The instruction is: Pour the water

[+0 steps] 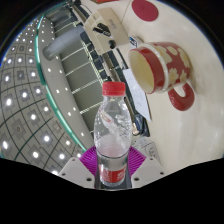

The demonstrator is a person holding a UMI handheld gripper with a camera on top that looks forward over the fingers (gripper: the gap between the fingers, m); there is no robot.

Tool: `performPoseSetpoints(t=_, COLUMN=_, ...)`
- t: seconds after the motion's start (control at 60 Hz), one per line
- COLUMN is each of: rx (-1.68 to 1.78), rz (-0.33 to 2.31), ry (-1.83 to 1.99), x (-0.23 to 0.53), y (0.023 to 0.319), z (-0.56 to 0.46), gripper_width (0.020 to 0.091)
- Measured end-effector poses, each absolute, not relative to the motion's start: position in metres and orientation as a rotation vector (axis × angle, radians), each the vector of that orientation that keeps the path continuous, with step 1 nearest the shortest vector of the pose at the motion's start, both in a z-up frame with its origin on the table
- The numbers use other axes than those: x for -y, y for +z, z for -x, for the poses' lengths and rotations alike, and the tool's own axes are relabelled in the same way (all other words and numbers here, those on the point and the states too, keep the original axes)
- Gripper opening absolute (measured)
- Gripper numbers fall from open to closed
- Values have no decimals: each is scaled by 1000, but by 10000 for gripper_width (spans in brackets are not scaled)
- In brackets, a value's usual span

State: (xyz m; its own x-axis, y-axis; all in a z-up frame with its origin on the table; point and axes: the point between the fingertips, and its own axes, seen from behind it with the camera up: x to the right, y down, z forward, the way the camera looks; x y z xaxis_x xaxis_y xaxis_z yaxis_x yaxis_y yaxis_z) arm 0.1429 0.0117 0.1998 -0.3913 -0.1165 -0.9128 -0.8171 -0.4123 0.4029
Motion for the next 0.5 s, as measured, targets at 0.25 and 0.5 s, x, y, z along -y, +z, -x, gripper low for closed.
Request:
performPoseSetpoints(t=0.25, rx=-725, rz=1659, ry=1278, x=-4, y=246, z=-184, gripper_width=361)
performPoseSetpoints(t=0.5, rx=-235, rz=1706, ry=478, x=-26, y=288, z=-316, gripper_width=362)
